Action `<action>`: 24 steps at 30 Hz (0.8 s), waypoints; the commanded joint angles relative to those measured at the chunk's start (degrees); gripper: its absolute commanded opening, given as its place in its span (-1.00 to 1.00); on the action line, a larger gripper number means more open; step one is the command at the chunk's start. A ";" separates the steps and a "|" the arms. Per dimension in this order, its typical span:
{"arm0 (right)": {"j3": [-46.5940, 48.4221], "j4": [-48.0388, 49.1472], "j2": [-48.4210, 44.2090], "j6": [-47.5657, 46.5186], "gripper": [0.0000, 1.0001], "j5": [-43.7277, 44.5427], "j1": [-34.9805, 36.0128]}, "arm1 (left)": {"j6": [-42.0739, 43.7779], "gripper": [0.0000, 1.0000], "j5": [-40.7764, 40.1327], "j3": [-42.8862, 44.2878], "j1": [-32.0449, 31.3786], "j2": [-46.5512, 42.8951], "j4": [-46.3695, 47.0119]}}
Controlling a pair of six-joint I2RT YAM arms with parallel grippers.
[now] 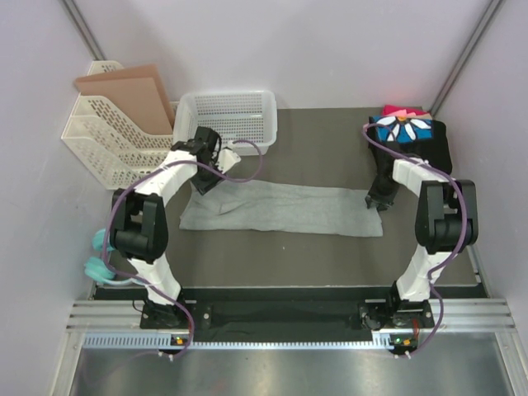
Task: Fold and stack the t-shirts
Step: Grab the bottom of the folded rectangular tshirt with right arm
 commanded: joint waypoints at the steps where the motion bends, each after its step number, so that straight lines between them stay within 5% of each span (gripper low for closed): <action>1: -4.29 3.09 3.07 0.08 -0.42 1.08 -2.75 | -0.29 0.01 -0.90 -0.90 0.09 -4.93 1.52; 5: -4.81 3.79 3.51 0.26 -0.53 -0.24 -2.75 | 0.50 0.01 -2.04 -3.89 0.09 -6.26 2.66; 8: -5.17 3.44 3.07 0.26 -1.00 0.28 -2.92 | 0.24 0.01 -1.96 -5.12 0.09 -6.34 3.02; 18: -2.37 -1.65 -4.92 0.44 -1.00 4.59 -4.68 | -0.99 0.01 -0.55 -4.95 0.09 -5.46 2.40; 24: 4.83 -7.10 -6.95 0.61 -1.00 8.02 0.65 | -0.55 0.02 -0.55 -6.97 0.18 -7.22 2.84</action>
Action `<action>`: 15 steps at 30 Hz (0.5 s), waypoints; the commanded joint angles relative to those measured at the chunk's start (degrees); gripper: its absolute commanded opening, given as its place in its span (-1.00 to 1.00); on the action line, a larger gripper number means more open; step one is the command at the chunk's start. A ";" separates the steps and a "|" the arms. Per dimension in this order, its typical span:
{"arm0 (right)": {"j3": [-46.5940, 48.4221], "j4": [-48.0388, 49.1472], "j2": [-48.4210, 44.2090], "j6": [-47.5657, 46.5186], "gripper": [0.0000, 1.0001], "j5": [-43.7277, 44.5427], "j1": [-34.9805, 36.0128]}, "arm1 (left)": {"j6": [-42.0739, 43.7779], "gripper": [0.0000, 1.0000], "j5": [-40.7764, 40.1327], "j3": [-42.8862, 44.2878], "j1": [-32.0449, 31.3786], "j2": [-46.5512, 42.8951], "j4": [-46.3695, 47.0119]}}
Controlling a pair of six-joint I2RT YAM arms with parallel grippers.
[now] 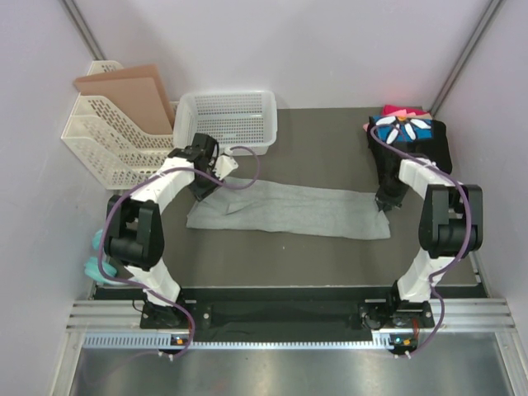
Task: Fold and stack the t-shirts
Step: Grab the bottom of the folded rectangular tshirt with right arm, then fold the folded rectangular tshirt in 1/3 of the way
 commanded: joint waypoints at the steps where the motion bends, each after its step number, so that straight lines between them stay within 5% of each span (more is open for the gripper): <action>1: 7.36 -5.31 -3.61 0.22 -1.00 6.34 6.30 | -0.27 0.01 0.69 -1.70 0.18 -3.59 1.81; 15: 26.96 -13.66 9.56 7.51 -1.00 9.33 32.24 | 1.75 0.02 -0.63 -4.95 0.88 -7.81 2.43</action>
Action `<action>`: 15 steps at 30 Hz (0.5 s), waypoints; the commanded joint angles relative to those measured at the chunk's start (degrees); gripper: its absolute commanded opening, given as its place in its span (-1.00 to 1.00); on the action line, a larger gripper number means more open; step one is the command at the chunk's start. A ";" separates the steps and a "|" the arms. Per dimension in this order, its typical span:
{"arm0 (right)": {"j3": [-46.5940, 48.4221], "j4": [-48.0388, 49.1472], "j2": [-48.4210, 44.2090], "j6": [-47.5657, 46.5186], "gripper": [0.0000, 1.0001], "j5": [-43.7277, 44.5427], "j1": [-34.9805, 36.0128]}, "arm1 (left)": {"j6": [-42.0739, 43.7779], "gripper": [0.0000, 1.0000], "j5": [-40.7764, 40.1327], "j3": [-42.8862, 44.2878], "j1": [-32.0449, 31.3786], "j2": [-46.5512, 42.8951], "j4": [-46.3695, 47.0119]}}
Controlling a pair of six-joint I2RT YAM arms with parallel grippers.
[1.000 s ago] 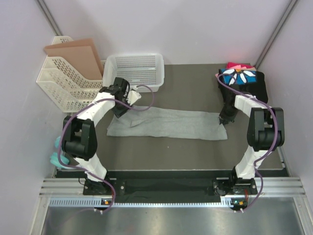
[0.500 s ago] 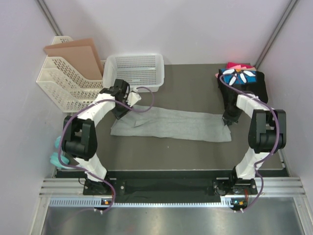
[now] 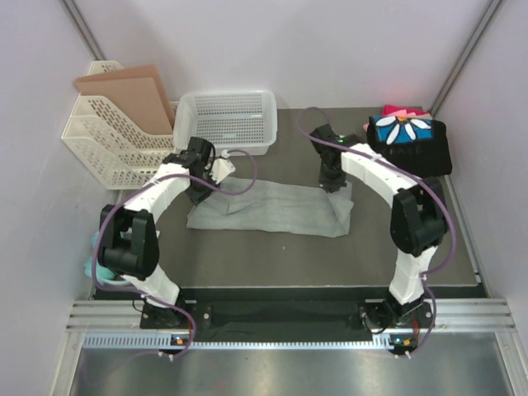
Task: Fold and stack the t-shirts
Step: Fold the folded rectangular tshirt in 1/3 of the way
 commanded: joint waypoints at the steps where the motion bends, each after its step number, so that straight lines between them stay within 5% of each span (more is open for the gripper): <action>1: 7.57 -4.31 5.53 3.27 -1.00 1.94 5.09 | 1.19 0.02 -0.23 -1.13 0.53 -3.49 1.82; 15: 22.00 -8.62 15.91 5.82 -1.00 1.59 14.23 | 2.42 0.02 -0.50 -4.30 1.68 -4.46 3.40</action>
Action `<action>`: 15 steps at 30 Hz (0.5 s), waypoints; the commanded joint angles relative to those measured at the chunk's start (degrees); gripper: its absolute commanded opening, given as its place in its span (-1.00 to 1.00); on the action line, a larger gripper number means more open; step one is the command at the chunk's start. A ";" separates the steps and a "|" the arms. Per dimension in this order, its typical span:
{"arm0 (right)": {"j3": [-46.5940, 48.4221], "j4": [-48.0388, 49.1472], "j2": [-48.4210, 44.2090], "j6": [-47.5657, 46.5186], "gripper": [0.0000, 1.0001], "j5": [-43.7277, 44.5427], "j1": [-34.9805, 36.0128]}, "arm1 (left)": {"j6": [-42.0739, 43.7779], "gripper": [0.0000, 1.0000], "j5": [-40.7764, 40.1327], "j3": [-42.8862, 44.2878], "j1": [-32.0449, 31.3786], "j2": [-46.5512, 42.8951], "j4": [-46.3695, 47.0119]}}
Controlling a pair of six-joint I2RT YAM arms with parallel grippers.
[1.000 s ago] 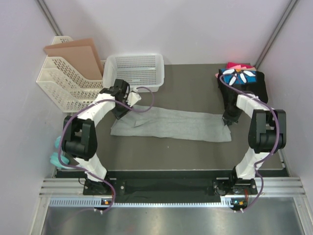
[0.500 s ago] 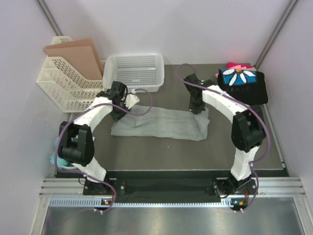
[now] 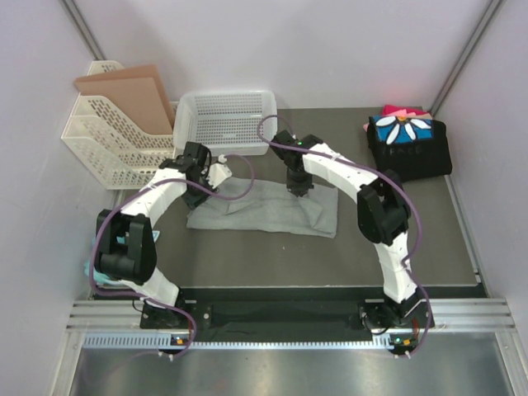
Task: Fold and stack the t-shirts
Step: Fold the folded rectangular tshirt in 1/3 of the way
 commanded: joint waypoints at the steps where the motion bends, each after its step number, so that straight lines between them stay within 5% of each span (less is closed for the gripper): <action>1: 5.46 -1.76 0.68 1.56 -1.00 1.13 3.13 | 0.71 0.02 -0.34 -0.62 0.45 -1.68 2.46; 15: 10.91 -1.67 5.42 2.26 -1.00 -1.59 6.47 | 0.98 0.02 -0.52 -1.42 0.54 -2.29 2.81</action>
